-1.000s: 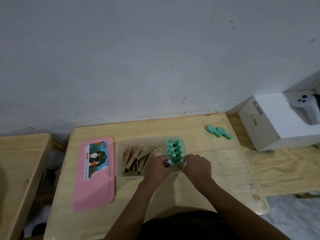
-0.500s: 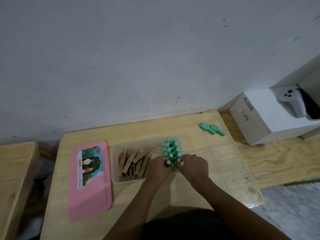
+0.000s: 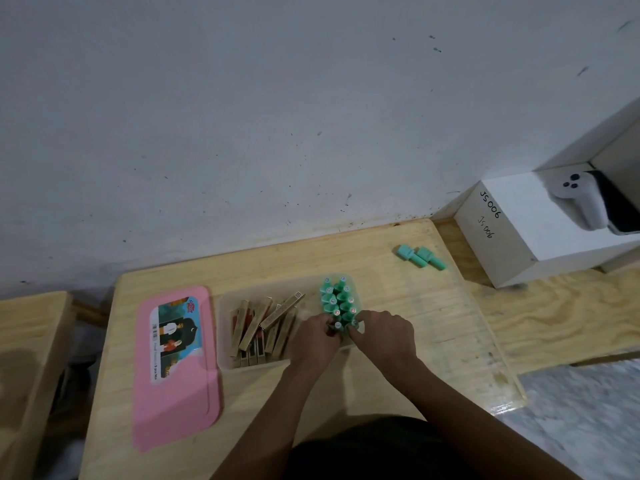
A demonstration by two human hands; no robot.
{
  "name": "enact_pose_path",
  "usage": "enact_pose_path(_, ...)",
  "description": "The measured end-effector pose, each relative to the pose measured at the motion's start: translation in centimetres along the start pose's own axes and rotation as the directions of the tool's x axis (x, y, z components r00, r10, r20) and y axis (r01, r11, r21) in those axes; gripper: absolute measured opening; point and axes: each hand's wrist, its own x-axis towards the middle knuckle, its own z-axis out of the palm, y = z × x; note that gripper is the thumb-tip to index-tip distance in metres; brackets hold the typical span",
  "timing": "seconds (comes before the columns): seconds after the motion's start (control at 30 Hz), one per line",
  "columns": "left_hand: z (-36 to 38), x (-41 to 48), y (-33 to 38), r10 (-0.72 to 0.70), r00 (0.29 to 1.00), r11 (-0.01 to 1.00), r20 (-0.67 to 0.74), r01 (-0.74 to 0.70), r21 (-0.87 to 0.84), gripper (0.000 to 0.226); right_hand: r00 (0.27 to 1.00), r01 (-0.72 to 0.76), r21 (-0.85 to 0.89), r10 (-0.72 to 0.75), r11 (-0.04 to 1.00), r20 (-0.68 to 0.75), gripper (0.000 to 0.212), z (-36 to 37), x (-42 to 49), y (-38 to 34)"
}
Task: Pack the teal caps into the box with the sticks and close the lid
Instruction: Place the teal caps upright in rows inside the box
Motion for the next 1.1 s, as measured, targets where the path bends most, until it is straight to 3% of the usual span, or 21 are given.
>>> enact_pose_path(0.13, 0.0, -0.2, 0.2, 0.004, 1.0, 1.0, -0.013, -0.004, 0.017, 0.002, 0.999, 0.028, 0.035, -0.028, 0.999, -0.023, 0.036, -0.2, 0.1, 0.5)
enact_pose_path(0.33, 0.2, -0.4, 0.1, 0.008, 0.999, 0.999, -0.049, -0.006, 0.041, 0.021, 0.994, 0.054, 0.153, -0.039, 0.987, -0.1, 0.041, -0.5, 0.5, 2.4)
enact_pose_path(0.5, -0.5, -0.7, 0.3, -0.013, 1.0, 1.0, -0.024, 0.013, 0.019, 0.029, 0.977, -0.142, 0.358, 0.189, 0.923, -0.101, 0.032, -2.3, 2.3, 5.9)
enact_pose_path(0.73, -3.7, 1.3, 2.2, -0.022, 0.998, 0.977, 0.062, 0.009, 0.214, 0.018, 0.901, -0.366, 0.513, 0.434, 0.776, -0.014, 0.028, -2.3, 7.0, 11.9)
enact_pose_path(0.9, -5.0, 4.1, 6.1, -0.04, 0.98, 0.905, 0.193, -0.047, 0.424, 0.015, 0.876, -0.425, 0.554, 0.48, 0.716, 0.051, 0.027, -1.8, 9.8, 15.7)
enact_pose_path(1.03, -3.6, 6.1, 10.8, 0.089, 0.971, 0.923, 0.223, -0.165, 0.348, 0.006, 0.878, -0.444, 0.55, 0.465, 0.708, 0.111, 0.034, -1.1, 11.6, 18.0)
enact_pose_path(1.1, -1.9, 7.2, 12.7, 0.172, 0.957, 0.918, 0.232, -0.241, 0.315, 0.015, 0.89, -0.441, 0.495, 0.433, 0.748, 0.139, 0.04, -0.8, 12.4, 18.7)
